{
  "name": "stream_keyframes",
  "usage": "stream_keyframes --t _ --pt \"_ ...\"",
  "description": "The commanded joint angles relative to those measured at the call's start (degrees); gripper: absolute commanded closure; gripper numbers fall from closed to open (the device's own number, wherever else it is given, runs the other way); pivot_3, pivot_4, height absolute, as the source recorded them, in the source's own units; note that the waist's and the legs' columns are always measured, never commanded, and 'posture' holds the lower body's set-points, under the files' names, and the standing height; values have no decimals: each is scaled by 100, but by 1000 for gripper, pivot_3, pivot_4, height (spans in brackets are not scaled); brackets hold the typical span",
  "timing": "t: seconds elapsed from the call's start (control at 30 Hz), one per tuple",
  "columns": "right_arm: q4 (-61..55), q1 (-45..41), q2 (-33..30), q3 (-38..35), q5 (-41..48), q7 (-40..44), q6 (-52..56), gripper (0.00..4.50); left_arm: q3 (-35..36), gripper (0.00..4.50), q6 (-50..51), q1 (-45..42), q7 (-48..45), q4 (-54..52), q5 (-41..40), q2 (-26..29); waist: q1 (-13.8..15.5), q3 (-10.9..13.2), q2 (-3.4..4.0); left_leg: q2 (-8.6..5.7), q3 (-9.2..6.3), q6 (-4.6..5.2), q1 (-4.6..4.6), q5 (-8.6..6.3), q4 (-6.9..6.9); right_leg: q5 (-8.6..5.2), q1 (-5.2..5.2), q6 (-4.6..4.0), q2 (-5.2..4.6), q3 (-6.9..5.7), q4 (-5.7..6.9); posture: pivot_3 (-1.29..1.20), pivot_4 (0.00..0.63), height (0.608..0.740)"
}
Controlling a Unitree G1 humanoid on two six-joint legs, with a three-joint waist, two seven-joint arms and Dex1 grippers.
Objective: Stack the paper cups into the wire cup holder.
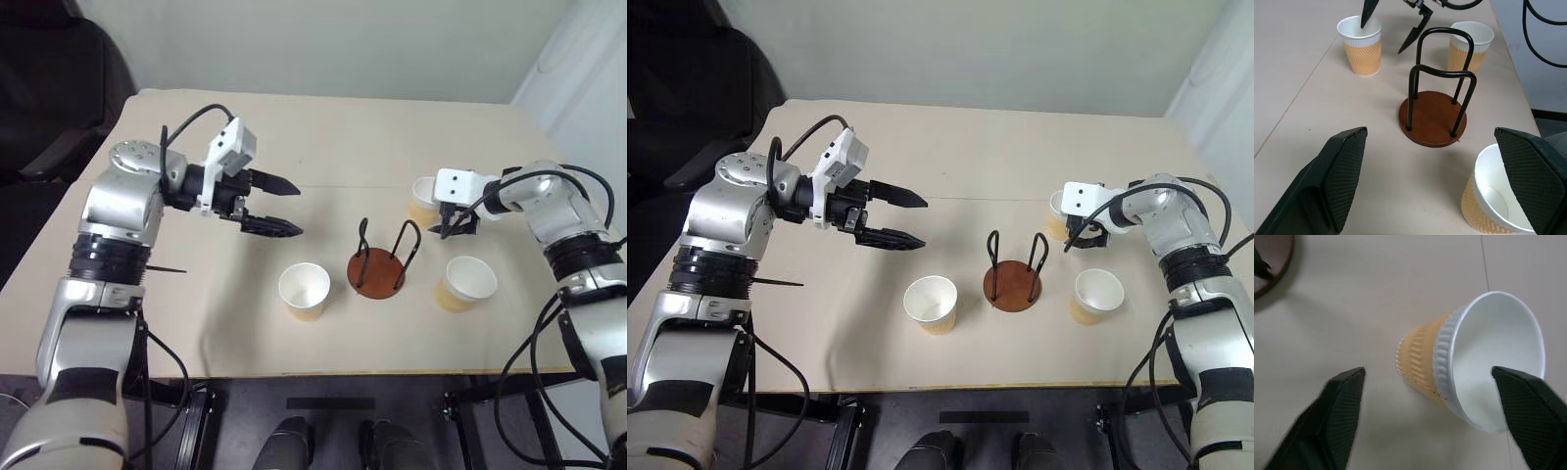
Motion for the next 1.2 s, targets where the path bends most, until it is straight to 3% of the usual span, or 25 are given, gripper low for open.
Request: stream_keyframes --t 0.03,0.2,0.3,0.5,0.73,1.0,1.2 --pt "235 -249 6 -22 -107 51 -229 1813 142 0 -84 -5 -10 -144 -44 98 3 0 0 0 0 -1 0 0 0 0 0 0 0 0 0 0 150 740" --pt "244 -300 -59 -126 -20 443 -208 3664 109 0 -132 2 -21 -110 -26 66 7 0 0 0 0 -2 -4 -1 -1 0 0 0 -1 0 -1 0 150 740" --pt "-212 -211 -220 -256 174 901 5 4478 85 0 -172 -36 -37 -40 -7 38 11 2 2 -1 0 -4 -5 -1 -1 0 0 0 -1 0 -1 0 150 740" --pt "-1806 109 -717 -540 568 1695 821 4478 58 0 -235 -74 -96 42 16 14 16 2 4 0 -1 -6 -11 -2 0 -1 0 -2 0 -3 -5 0 150 740" --pt "-4694 44 -1339 -948 1369 2611 2788 4478 48 0 -234 -120 -222 112 -2 -13 -3 9 14 1 -1 -7 -12 -1 0 -2 -1 -4 0 -3 -7 0 150 740" --pt "-6115 -757 -1120 -951 2261 2656 4566 4478 82 0 -341 -234 -413 185 -26 2 -39 9 15 1 -4 -8 -10 0 2 -4 -3 -7 1 -3 -34 0 150 740" --pt "-6831 -511 -979 -752 2739 2448 5211 4478 76 0 -433 -268 -515 139 -18 93 -38 9 15 -1 -7 -6 -12 1 4 -4 -3 -7 1 -4 -43 0 150 740"
